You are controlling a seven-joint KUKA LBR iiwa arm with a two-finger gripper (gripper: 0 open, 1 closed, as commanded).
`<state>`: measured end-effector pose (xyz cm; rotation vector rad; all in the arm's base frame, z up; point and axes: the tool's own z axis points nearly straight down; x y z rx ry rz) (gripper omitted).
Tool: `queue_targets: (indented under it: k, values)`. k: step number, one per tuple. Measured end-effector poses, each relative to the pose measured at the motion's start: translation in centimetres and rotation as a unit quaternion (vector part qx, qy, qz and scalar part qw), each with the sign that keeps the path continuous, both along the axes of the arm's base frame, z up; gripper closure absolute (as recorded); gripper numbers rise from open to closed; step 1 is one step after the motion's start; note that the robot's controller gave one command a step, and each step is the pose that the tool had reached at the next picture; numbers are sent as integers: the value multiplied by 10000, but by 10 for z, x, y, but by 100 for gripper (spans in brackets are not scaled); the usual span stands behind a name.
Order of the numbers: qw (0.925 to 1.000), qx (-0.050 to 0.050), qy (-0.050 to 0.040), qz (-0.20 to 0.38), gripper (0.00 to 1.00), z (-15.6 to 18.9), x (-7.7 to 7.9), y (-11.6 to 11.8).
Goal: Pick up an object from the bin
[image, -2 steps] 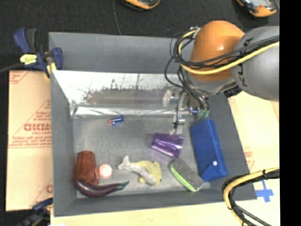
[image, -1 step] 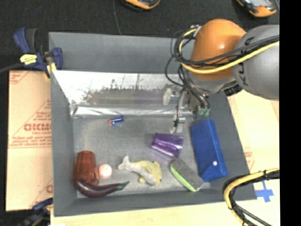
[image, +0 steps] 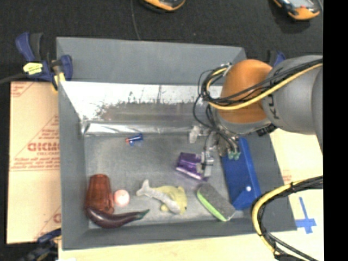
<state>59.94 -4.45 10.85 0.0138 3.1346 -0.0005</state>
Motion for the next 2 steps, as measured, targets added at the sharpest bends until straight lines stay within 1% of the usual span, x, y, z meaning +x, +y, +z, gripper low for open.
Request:
queue_targets:
  k: [1,2]
  values:
    - [10000,7,-16,-63,0,-4,-9,-3]
    - [9988,18,44,-478,0,-9,-34,17]
